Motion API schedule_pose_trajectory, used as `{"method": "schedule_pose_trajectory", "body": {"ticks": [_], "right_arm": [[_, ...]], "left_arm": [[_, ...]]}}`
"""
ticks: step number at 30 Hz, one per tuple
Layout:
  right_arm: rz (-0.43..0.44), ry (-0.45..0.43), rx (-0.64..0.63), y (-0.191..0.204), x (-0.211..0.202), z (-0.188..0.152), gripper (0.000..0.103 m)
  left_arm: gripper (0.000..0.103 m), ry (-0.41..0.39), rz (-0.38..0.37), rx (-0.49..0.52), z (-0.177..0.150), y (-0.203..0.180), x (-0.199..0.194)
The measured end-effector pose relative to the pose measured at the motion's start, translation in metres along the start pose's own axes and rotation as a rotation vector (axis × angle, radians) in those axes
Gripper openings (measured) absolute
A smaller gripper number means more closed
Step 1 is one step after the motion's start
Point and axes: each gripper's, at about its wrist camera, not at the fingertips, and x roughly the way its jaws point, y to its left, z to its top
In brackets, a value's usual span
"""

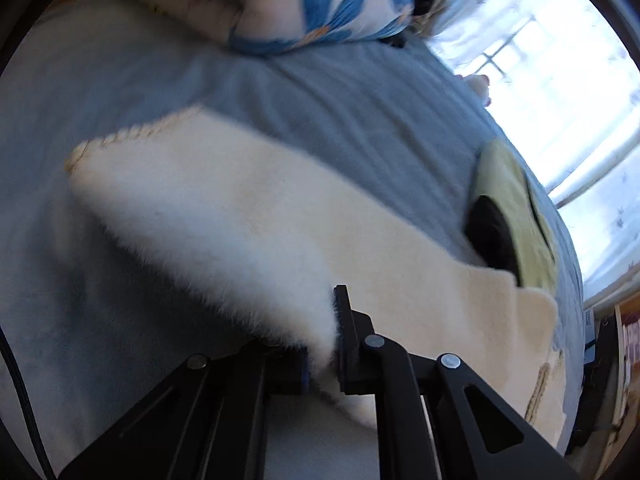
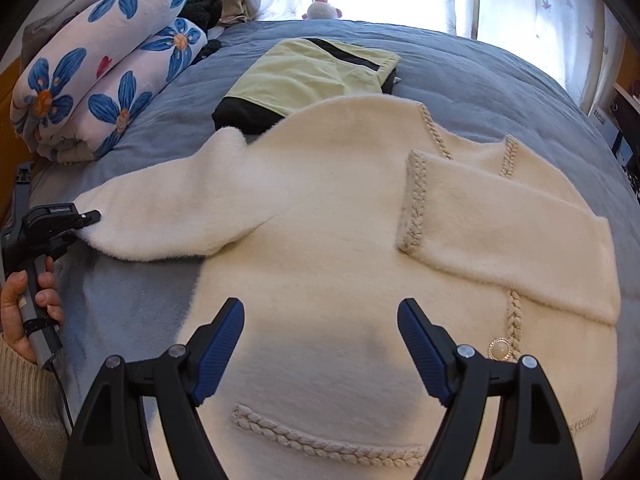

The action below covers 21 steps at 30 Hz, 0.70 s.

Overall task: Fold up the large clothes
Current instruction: 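Fold the held sleeve across the cardigan body and open the left tool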

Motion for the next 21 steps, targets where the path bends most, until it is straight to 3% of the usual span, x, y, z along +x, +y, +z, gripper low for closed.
{"method": "schedule_pose_trajectory", "body": {"ticks": [4, 8, 11, 15, 19, 21], "right_arm": [[0.007, -0.018, 0.049, -0.018, -0.009, 0.0, 0.079], [0.008, -0.057, 0.107, -0.044, -0.027, -0.001, 0.079], [-0.001, -0.093, 0.155, -0.069, -0.043, -0.002, 0.079], [-0.019, -0.129, 0.244, -0.113, -0.062, -0.01, 0.079], [-0.076, -0.132, 0.312, -0.158, -0.069, -0.02, 0.079], [-0.113, -0.111, 0.347, -0.179, -0.067, -0.027, 0.079]], "left_arm": [[0.006, -0.067, -0.09, 0.112, -0.016, -0.064, -0.042], [0.006, -0.068, -0.18, 0.237, -0.046, -0.136, -0.072], [0.006, -0.013, -0.265, 0.325, -0.08, -0.188, -0.081], [0.006, 0.061, -0.32, 0.464, -0.143, -0.253, -0.079], [0.006, 0.157, -0.338, 0.557, -0.203, -0.294, -0.058], [0.007, 0.221, -0.298, 0.608, -0.237, -0.308, -0.038]]}}
